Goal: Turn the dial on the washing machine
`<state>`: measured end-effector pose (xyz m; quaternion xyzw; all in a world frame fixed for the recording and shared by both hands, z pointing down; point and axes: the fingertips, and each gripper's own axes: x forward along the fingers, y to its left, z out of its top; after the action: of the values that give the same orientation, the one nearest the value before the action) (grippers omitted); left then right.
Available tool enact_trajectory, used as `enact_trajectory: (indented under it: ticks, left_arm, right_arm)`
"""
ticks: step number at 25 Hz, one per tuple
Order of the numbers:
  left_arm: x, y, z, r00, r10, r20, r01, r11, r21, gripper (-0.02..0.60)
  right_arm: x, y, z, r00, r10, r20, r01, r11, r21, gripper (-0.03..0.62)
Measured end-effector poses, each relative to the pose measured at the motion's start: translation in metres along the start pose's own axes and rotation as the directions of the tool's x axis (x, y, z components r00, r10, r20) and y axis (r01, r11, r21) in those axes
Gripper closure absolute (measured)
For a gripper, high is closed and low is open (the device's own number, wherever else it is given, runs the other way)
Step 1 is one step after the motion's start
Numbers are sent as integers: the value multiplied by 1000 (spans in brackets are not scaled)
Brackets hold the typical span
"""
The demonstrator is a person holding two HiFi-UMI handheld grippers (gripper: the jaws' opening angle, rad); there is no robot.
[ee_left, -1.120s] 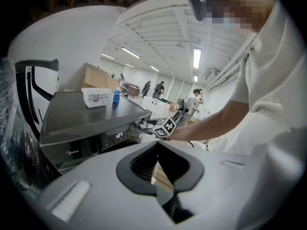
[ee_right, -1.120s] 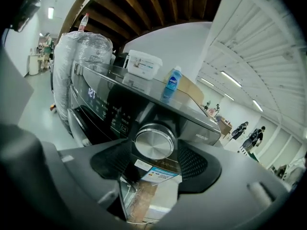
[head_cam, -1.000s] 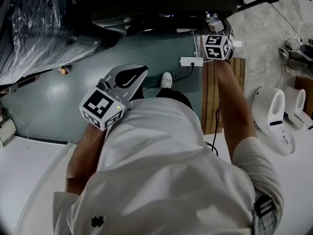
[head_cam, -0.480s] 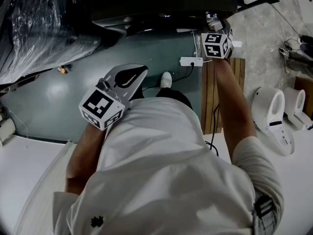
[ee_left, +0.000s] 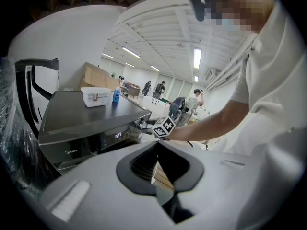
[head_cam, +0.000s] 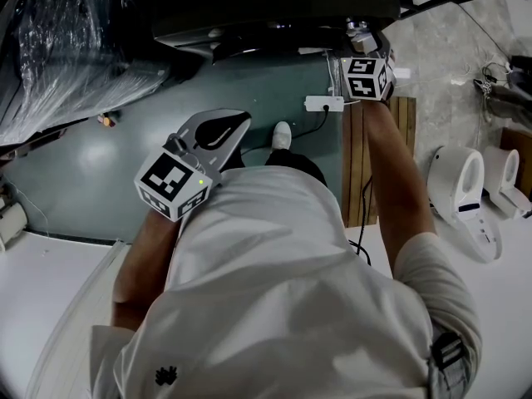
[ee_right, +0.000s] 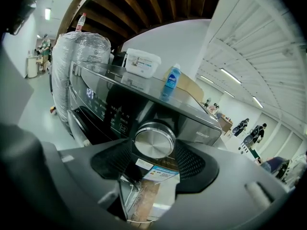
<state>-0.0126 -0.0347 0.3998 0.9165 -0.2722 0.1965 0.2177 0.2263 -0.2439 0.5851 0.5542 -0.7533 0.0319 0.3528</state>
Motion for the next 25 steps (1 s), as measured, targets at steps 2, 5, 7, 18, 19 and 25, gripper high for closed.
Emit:
enact_trajectory:
  ticks: [2, 5, 7, 18, 19, 25]
  left_arm:
    - [2, -2, 1, 1000, -4, 1, 4, 1000, 2, 525]
    - [5, -7, 3, 1000, -10, 4, 10, 1000, 8, 525]
    - [6, -11, 4, 1000, -12, 8, 12, 1000, 10, 525]
    - [12, -35, 5, 998, -66, 22, 65, 997, 51, 525]
    - [11, -37, 6, 997, -78, 22, 77, 995, 63, 525]
    - [-4, -43, 8, 987, -160, 15, 157, 980, 127, 526]
  right_arm:
    - [-4, 0, -3, 1000, 4, -3, -4, 1000, 6, 324]
    - [-13, 1, -8, 1000, 9, -5, -8, 1000, 14, 324]
    - [-22, 2, -10, 1000, 13, -1, -13, 1000, 18, 324]
    - [-98, 26, -15, 996, 80, 45, -85, 988, 132, 412]
    - [-108, 30, -14, 996, 80, 50, -87, 985, 148, 437]
    - [-167, 58, -8, 994, 81, 68, -97, 955, 280, 562]
